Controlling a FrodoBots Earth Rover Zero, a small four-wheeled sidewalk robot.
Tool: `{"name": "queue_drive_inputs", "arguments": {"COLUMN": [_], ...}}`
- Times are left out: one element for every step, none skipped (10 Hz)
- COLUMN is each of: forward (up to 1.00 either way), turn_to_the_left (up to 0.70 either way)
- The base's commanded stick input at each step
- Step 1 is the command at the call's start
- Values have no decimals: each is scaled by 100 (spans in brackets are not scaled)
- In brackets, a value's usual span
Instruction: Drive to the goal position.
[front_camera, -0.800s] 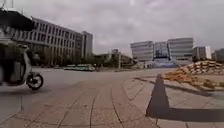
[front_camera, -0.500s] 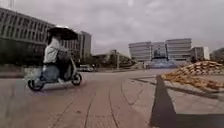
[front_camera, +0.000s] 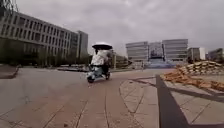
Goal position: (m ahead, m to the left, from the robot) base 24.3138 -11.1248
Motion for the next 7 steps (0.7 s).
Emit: {"name": "queue_drive_inputs", "arguments": {"forward": [70, 70, 70, 70, 70, 70, 70], "turn_to_the_left": [-18, -1, -3, -21, -2, -3, -26]}}
